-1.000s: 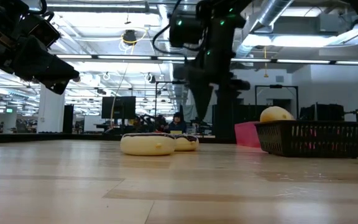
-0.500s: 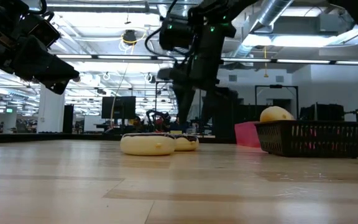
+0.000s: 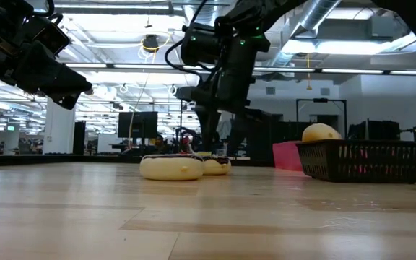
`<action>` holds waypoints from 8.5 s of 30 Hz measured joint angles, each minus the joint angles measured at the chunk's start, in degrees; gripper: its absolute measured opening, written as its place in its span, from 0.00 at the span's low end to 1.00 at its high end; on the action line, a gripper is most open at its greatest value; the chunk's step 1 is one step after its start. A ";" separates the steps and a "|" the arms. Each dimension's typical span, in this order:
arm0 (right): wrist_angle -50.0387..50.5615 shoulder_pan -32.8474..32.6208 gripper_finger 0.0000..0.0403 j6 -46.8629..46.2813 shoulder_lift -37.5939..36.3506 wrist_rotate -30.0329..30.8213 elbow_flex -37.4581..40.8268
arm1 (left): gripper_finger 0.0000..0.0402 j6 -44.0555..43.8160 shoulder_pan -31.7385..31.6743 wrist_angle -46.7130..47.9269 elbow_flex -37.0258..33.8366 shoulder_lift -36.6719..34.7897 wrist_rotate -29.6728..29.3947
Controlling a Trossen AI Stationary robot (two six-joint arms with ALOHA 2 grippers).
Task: Pick & Place Food Item
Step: Put the top brown donut into the black bin, then put the brown donut into the black bin
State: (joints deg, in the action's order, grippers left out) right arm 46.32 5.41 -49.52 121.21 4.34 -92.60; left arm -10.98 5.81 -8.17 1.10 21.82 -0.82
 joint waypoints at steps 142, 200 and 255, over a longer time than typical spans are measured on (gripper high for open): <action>-18.75 -9.71 0.34 -38.18 -74.09 8.32 66.25 | 0.17 0.00 0.00 -0.99 0.00 -0.01 0.00; -16.75 -20.07 0.47 -40.82 -72.21 15.15 61.64 | 0.17 0.00 0.01 -1.30 0.00 -0.01 0.00; -2.64 -11.36 0.60 -9.45 5.65 0.13 -6.90 | 0.17 0.00 0.01 -1.35 0.00 -0.01 0.02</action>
State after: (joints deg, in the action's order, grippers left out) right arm 43.68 -5.95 -58.97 126.87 4.47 -99.50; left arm -10.98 5.82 -9.52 1.10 21.80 -0.80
